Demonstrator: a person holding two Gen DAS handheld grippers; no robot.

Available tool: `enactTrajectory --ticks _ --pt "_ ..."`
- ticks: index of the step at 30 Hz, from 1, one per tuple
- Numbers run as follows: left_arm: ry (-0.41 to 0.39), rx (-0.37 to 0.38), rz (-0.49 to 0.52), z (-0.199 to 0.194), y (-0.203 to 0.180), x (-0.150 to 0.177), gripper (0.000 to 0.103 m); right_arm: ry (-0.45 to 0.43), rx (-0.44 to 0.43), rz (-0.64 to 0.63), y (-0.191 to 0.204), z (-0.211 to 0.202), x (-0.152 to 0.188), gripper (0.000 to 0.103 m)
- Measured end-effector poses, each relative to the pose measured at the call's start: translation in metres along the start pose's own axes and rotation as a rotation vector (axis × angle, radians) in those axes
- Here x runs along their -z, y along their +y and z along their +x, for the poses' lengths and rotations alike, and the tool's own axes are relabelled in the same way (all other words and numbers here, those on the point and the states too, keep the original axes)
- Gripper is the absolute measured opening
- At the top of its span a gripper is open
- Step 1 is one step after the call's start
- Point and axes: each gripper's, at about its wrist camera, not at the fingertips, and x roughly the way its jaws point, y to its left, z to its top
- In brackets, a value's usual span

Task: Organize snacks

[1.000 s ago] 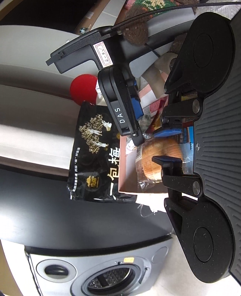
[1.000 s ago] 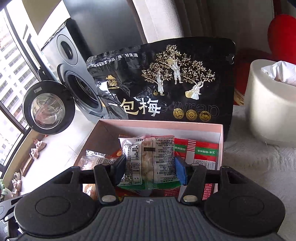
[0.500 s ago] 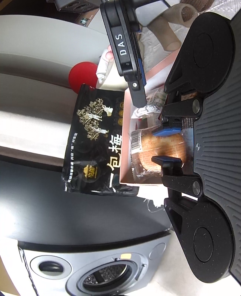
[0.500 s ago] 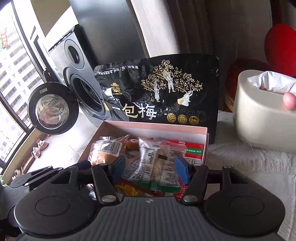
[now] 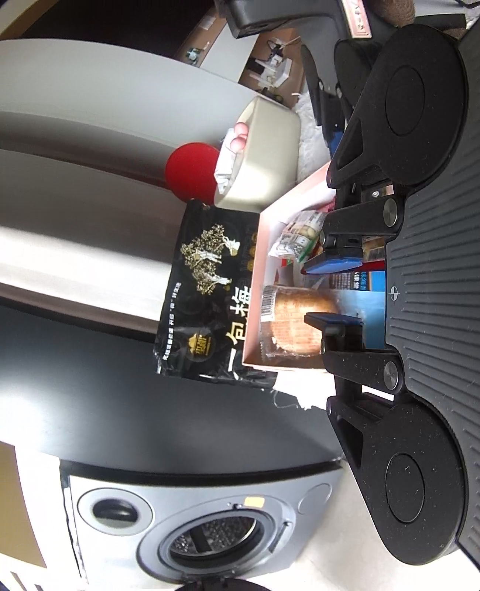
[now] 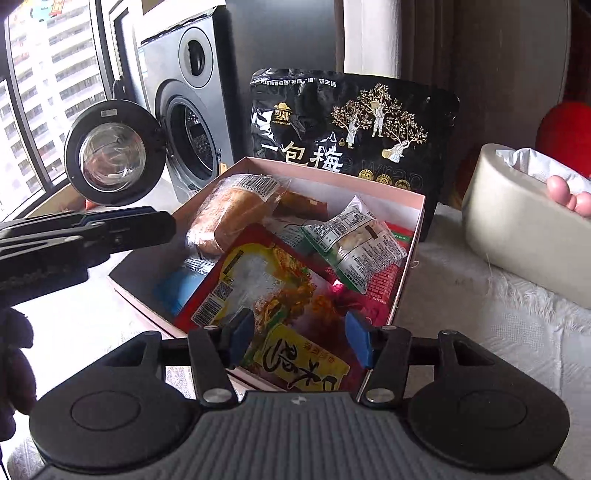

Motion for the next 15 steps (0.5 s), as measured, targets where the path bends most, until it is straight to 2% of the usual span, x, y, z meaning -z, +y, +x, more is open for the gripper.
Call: enactTrajectory --ticks 3,7,9,10,11,15 --pt "0.007 -0.025 0.013 -0.019 -0.006 0.011 0.026 -0.004 -0.035 0.079 -0.005 -0.009 0.003 0.055" --pt "0.025 -0.035 0.023 -0.048 -0.018 0.029 0.026 -0.106 0.009 0.066 0.006 -0.053 0.027 0.057" --pt "0.049 -0.046 0.038 -0.061 -0.028 0.039 0.026 -0.149 0.035 0.071 0.013 -0.081 0.048 0.064" --pt "0.060 -0.051 0.053 -0.068 -0.035 0.044 0.025 -0.168 0.043 0.077 0.015 -0.094 0.060 0.072" --pt "0.068 -0.047 0.067 -0.075 -0.042 0.049 0.024 -0.184 0.050 0.086 0.021 -0.106 0.071 0.076" --pt "0.098 0.022 0.061 -0.100 -0.065 0.066 0.019 -0.194 0.078 0.166 0.034 -0.145 0.112 0.077"
